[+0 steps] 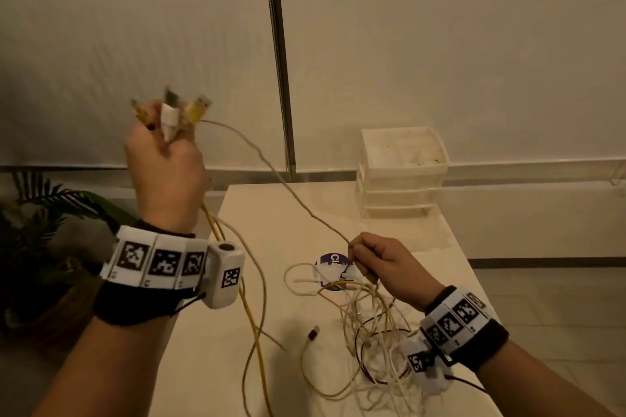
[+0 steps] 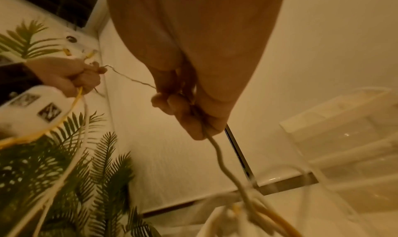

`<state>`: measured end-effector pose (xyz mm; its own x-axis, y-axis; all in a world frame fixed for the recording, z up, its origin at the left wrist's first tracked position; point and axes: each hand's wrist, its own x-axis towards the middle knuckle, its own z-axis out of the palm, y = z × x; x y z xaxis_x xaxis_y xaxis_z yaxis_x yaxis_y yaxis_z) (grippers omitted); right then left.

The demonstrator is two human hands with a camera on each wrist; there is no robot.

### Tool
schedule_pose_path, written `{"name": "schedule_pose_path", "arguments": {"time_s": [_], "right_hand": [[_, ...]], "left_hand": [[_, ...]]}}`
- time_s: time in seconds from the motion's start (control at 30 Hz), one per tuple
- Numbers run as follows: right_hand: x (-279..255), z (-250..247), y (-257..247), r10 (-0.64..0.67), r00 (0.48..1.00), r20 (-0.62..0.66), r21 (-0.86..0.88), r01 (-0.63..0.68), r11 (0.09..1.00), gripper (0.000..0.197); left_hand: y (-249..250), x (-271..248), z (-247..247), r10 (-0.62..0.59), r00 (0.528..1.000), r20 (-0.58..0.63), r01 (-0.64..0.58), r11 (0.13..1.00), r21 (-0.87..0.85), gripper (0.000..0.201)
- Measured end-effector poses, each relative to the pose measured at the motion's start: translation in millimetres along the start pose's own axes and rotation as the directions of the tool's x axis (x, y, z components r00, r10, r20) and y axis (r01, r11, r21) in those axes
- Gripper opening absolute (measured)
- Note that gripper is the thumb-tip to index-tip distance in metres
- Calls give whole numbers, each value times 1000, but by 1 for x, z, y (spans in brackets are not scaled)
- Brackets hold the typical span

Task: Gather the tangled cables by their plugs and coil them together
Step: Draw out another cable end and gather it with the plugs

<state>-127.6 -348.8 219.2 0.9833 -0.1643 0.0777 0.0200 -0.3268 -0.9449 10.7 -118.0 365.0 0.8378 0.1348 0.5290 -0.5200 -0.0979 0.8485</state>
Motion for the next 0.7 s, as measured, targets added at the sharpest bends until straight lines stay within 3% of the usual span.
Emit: {"name": "schedule_pose_path", "arguments": {"time_s": [0.07,0.13,0.2,0.27,0.33,0.43,0.57,0.7], "right_hand": [[8,-3,-10,14,999,-29,80,-12,997,25],[15,-6,-26,20,999,-38,138,-15,990,27],[21,-8,-41,7,1000,-14,181,-4,984,28],[26,-7,-55,-32,999,23,216,26,976,29],[31,-7,-68,-71,997,41,239,59,969,32],[36,-13,-79,-106,994,30,218,98,971,34],[37,-21,-78,-111,994,10,253,105,962,37],[29,-16,-59,-93,995,42,184,84,979,28]], "left_hand": [[-7,-10,3,41,995,89,-50,993,111,31],[-9,-25,12,135,953,273,-162,984,80,43],[-5,-48,25,187,824,535,-258,964,60,39],[-5,-70,39,167,689,706,-304,950,71,40],[-8,-83,48,147,647,749,-324,941,95,46],[-15,-82,54,105,696,710,-314,935,168,28],[-12,-77,57,97,754,650,-308,926,219,32],[-6,-59,55,118,876,468,-233,952,197,30]]}}
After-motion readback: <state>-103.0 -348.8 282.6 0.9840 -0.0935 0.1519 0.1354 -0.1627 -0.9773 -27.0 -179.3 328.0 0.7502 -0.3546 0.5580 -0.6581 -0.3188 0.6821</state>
